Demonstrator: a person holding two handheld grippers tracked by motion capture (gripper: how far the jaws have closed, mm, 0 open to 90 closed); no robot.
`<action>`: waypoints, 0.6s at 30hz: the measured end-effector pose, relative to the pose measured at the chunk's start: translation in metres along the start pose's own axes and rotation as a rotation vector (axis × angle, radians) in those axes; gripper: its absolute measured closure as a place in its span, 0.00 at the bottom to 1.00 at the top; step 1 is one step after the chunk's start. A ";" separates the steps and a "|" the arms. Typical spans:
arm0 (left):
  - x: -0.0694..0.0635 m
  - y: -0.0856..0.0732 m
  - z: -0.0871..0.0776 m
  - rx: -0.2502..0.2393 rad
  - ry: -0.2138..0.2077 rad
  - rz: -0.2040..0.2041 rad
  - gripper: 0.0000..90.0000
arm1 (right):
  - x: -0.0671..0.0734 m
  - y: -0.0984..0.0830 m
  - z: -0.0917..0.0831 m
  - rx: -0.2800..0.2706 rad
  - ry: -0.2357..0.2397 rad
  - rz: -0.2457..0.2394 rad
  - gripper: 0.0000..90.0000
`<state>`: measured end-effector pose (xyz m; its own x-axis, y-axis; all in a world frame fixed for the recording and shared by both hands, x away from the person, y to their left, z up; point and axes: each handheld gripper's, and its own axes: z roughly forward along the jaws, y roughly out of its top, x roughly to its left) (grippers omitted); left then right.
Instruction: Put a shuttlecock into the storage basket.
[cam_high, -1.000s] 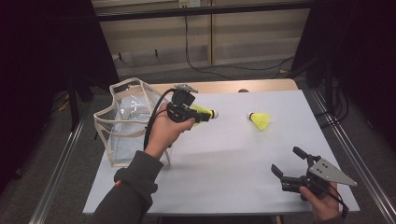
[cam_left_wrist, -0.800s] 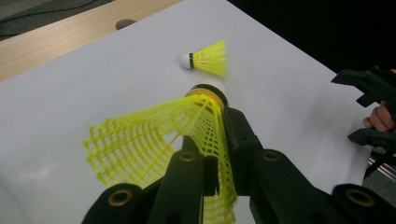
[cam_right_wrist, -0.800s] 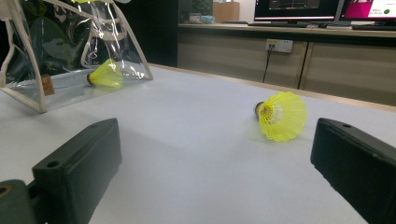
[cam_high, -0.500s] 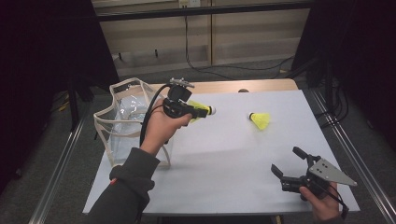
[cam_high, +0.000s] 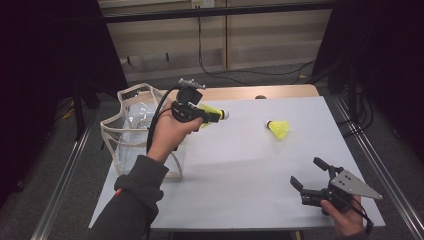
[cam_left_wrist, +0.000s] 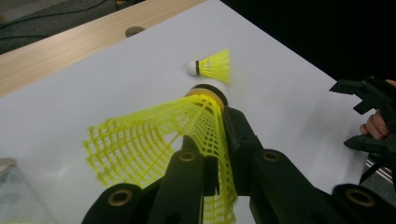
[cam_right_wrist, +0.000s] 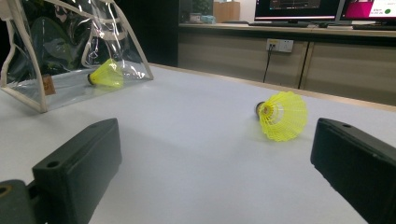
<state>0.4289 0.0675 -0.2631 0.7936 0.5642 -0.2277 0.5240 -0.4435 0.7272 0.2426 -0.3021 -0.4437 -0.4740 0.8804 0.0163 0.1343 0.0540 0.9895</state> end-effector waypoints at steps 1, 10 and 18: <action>0.000 0.000 -0.001 -0.001 -0.001 0.002 0.95 | 0.000 0.000 0.000 0.000 0.000 0.000 0.02; 0.003 0.004 -0.006 -0.009 0.007 -0.007 0.95 | 0.000 0.000 0.000 0.000 0.000 -0.002 0.02; 0.007 0.007 -0.012 -0.010 0.017 -0.018 0.95 | 0.000 0.000 0.000 -0.001 0.000 0.000 0.02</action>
<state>0.4344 0.0765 -0.2519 0.7787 0.5838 -0.2299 0.5350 -0.4264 0.7293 0.2426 -0.3021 -0.4436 -0.4742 0.8803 0.0163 0.1334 0.0536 0.9896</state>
